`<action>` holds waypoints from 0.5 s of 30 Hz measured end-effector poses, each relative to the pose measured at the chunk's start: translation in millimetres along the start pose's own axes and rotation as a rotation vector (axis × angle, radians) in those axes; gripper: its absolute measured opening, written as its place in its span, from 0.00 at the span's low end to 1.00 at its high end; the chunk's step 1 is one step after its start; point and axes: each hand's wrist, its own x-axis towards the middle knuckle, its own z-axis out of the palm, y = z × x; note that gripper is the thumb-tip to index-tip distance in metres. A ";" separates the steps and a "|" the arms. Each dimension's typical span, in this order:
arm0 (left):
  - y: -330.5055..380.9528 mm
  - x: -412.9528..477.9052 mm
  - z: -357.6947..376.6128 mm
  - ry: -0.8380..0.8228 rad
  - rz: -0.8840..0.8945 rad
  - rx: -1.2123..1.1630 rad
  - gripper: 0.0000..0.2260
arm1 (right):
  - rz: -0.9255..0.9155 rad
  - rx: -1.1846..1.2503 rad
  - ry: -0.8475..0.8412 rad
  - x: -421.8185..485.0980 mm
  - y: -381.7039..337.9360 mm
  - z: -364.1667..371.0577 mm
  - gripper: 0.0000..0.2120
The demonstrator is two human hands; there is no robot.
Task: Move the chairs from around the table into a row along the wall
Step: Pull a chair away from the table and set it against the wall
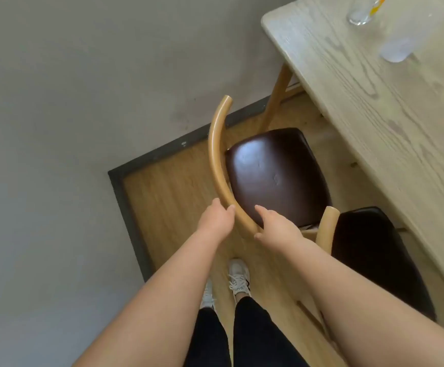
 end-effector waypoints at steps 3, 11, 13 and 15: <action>5.9 29.2 7.7 0.004 -0.070 -0.075 0.24 | 0.020 0.013 -0.071 17.2 0.9 8.1 0.36; 10.3 75.6 22.6 0.010 -0.264 -0.531 0.22 | 0.046 0.051 -0.168 40.7 10.0 32.2 0.37; 7.9 78.1 22.4 0.010 -0.272 -0.568 0.23 | 0.062 0.037 -0.194 43.7 10.5 34.8 0.33; 5.0 79.0 22.3 0.002 -0.267 -0.601 0.22 | 0.083 0.022 -0.207 45.8 10.3 36.1 0.29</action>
